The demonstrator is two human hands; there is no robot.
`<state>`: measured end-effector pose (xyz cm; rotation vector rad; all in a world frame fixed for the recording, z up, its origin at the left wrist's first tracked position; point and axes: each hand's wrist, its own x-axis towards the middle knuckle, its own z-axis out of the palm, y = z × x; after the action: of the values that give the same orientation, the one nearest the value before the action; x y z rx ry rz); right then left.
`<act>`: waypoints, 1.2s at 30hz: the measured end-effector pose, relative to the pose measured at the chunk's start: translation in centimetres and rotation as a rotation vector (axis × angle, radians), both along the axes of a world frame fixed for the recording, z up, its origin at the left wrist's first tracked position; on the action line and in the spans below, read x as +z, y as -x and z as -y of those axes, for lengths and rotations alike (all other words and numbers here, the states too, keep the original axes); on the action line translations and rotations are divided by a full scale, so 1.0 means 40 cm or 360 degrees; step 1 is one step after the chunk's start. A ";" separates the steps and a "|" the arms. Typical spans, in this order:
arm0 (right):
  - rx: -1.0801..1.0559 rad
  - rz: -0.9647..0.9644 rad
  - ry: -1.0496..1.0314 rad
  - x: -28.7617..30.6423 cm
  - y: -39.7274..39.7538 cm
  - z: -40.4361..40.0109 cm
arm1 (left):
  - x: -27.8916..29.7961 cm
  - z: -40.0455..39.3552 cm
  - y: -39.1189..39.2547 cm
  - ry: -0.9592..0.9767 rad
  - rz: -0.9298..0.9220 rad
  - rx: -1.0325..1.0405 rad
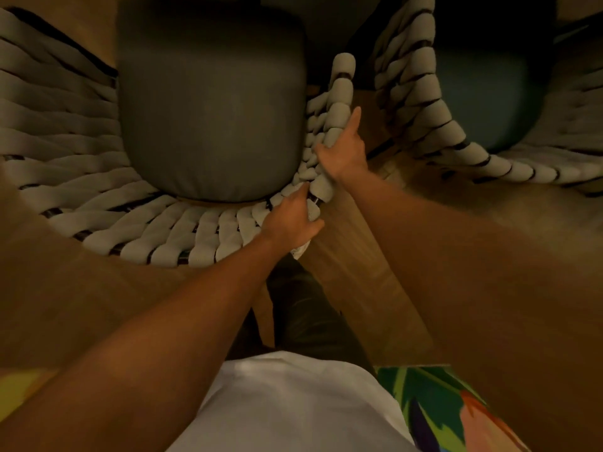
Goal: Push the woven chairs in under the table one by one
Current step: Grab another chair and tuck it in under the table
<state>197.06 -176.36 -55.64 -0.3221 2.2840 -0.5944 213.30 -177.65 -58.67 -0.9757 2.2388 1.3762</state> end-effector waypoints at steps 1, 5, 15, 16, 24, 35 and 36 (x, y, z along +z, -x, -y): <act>-0.0109 0.0062 0.0007 -0.005 0.003 0.007 | -0.002 0.000 0.000 0.0023 0.0000 -0.0022; -0.0292 0.0085 0.0087 -0.004 0.002 0.015 | 0.003 -0.005 -0.001 0.0145 0.0073 -0.0079; -0.0312 0.0005 0.0116 0.030 -0.025 0.053 | 0.044 0.034 -0.036 0.0201 -0.0091 -0.0060; -0.0285 -0.0006 0.0100 0.034 -0.013 0.065 | 0.047 0.041 -0.025 0.0178 -0.0102 -0.0033; -0.0013 -0.0106 -0.0003 0.035 0.137 0.171 | 0.061 0.098 0.127 0.0152 -0.0206 0.0161; 0.0027 -0.0093 0.0015 -0.020 0.234 0.139 | 0.000 0.048 0.240 0.0109 -0.0077 0.0219; 0.0043 -0.0094 0.0028 -0.022 0.236 0.131 | -0.002 0.044 0.239 0.0102 -0.0085 0.0225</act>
<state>187.61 -181.61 -56.51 -0.3832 2.3282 -0.5991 203.75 -179.39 -58.75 -1.1522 2.3046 1.4119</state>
